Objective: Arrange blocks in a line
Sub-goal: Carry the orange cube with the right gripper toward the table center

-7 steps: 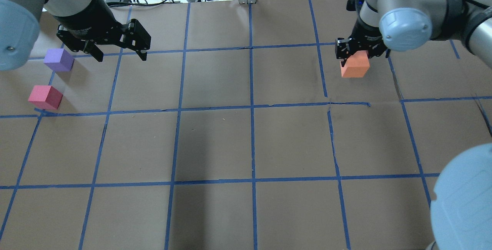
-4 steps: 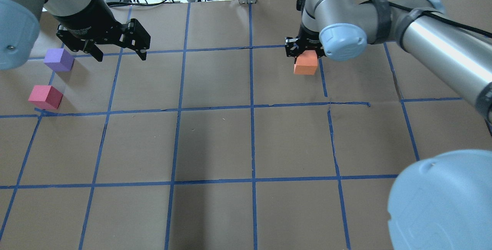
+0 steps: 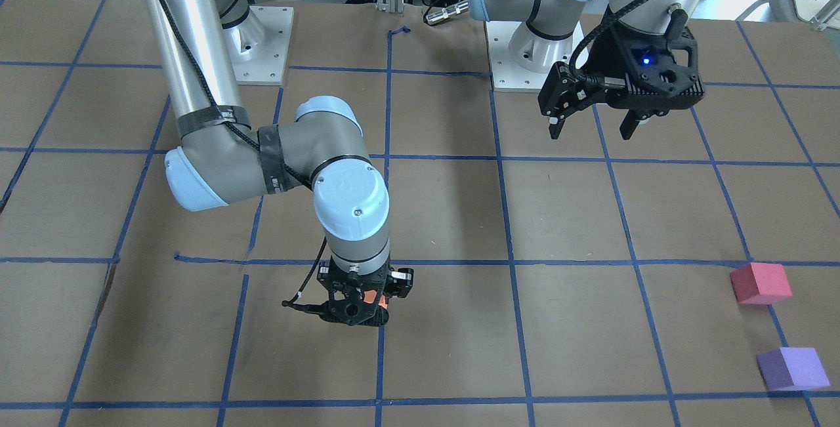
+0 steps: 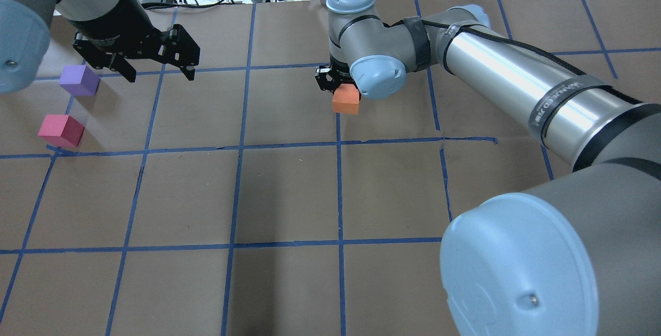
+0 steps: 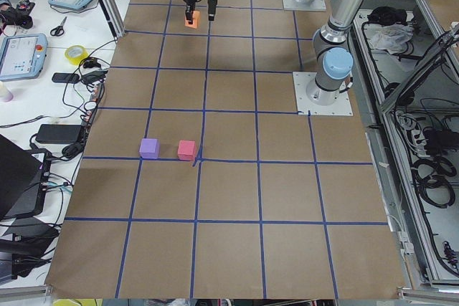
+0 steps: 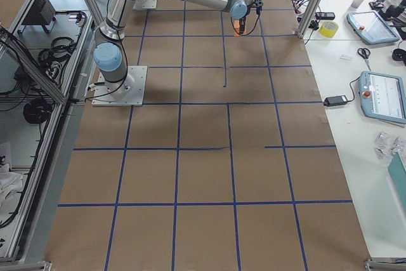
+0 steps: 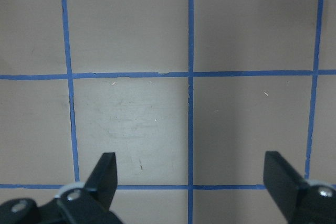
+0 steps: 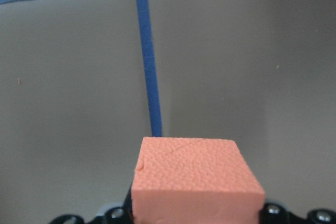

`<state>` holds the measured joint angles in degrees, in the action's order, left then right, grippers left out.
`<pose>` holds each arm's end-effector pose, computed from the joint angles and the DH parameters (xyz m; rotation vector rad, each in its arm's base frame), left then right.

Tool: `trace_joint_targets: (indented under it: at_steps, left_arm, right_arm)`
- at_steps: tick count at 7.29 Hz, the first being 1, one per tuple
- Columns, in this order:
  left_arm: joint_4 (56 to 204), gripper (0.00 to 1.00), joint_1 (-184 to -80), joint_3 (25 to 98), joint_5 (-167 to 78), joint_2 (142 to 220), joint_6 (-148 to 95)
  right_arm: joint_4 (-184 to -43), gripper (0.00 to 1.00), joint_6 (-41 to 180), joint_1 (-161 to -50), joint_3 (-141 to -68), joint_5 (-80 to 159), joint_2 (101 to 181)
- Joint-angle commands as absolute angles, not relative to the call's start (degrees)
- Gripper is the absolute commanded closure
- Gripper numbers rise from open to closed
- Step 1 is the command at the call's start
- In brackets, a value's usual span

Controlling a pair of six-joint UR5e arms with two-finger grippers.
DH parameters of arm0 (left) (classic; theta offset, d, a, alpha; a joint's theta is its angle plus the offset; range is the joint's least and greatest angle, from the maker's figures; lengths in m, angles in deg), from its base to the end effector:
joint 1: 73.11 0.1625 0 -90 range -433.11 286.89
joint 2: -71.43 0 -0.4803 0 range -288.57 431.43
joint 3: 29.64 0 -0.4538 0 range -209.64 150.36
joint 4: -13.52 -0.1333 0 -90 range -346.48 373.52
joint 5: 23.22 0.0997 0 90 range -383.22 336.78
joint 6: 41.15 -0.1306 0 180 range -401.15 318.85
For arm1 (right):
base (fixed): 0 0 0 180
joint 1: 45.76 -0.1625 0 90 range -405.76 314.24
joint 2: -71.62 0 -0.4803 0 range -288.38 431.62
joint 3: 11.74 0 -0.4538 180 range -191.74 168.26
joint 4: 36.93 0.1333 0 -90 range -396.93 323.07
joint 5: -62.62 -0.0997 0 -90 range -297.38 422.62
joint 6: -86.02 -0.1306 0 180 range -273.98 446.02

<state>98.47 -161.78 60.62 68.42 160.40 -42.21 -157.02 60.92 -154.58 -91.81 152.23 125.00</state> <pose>-0.1166 -0.5604 0.5291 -0.0096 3.1069 -0.1570 0.3848 -0.7132 0.2197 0.1701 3.1074 -0.0817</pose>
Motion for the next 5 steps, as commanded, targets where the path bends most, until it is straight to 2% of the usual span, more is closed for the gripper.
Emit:
trace_joint_targets:
  at_steps: [1, 3, 4, 5]
  left_arm:
    - [98.6, 0.00, -161.8, 60.7, 68.8, 160.3, -42.2]
    - [98.4, 0.00, -162.0, 60.5, 68.5, 160.6, -42.2]
    - [98.3, 0.00, -162.1, 60.6, 68.3, 161.1, -42.2]
    - [98.3, 0.00, -162.1, 60.6, 68.5, 160.9, -42.2]
  right_arm:
    - [-157.2, 1.00, 56.5, -157.7, -89.7, 151.3, 121.7]
    - [-159.2, 0.93, 56.0, -159.0, -89.7, 151.0, 120.6]
    - [-160.8, 0.25, 57.2, -159.2, -89.8, 151.1, 120.4]
    - [-164.7, 0.00, 56.9, -159.1, -90.0, 151.6, 120.0]
